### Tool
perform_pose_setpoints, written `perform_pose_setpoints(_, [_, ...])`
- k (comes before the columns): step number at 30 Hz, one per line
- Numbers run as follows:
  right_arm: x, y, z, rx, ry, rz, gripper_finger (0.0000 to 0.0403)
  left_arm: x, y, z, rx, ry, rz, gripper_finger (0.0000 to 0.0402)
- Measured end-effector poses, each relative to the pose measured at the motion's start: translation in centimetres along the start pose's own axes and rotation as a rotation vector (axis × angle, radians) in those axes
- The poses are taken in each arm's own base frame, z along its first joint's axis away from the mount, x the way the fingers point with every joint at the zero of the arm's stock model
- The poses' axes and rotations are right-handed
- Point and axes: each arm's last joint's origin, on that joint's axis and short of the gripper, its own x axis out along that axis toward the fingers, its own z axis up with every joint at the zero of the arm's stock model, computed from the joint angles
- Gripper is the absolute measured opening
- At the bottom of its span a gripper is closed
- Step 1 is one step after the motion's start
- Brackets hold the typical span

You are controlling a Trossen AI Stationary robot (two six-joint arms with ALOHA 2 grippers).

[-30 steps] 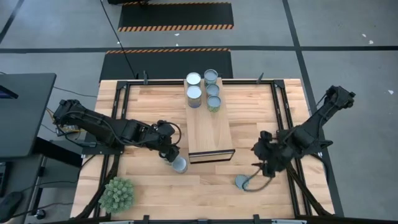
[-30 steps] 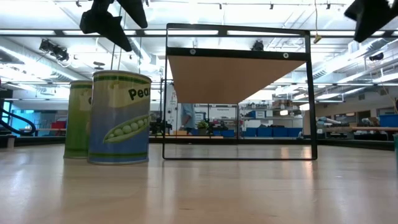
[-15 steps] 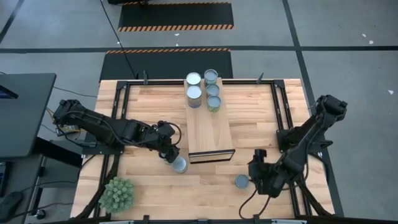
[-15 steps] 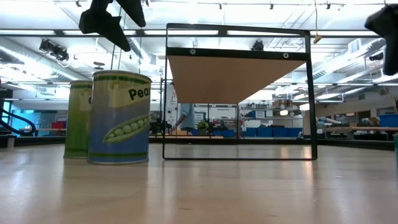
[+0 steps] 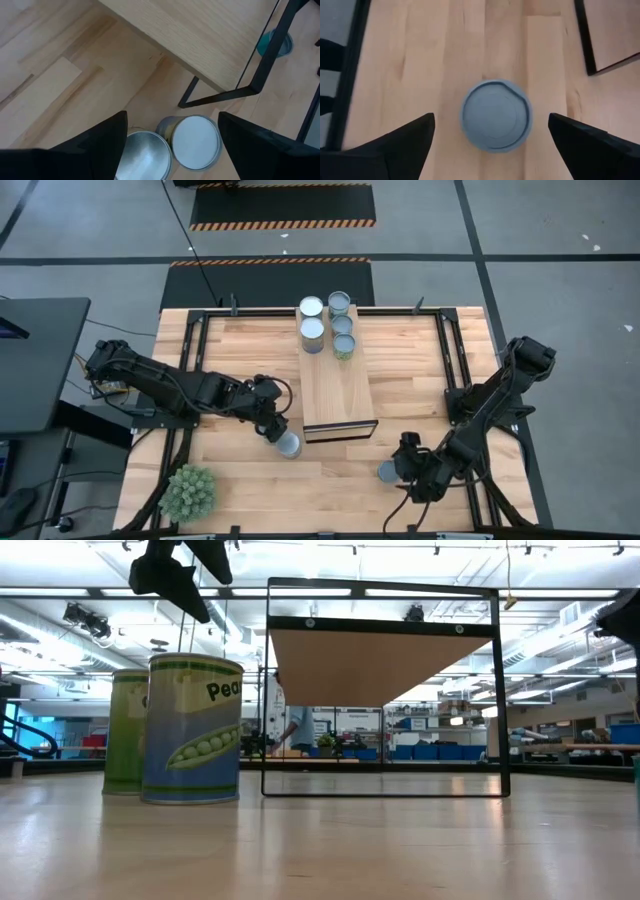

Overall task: Pick and place cans onto a shelf
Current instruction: Put the canned tuna on the shelf

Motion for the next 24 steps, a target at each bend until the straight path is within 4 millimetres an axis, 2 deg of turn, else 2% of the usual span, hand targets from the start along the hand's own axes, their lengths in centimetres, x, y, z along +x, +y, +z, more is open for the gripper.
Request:
perform_pose_setpoints(5, [0.8,-0.5,-0.4,-0.054,-0.004,0.019,0.0399,0.0,0.0,0.0,0.000,0.000,0.000,0.0315])
perform_pose_setpoints(9, [1.4,-0.6,-0.4,-0.117,-0.018,0.104,0.0393,0.0,0.0,0.0,-0.004,-0.001,0.000,0.0315])
perform_pose_setpoints(16, [1.7,-0.9,-0.2,-0.218,-0.074,0.062,0.0390,0.0,0.0,0.0,-0.004,-0.001,0.000,0.0315])
perform_pose_setpoints(24, [2.5,-1.6,-0.7,-0.224,-0.082,0.091,0.0390,0.0,0.0,0.0,-0.004,0.000,0.001,0.0315])
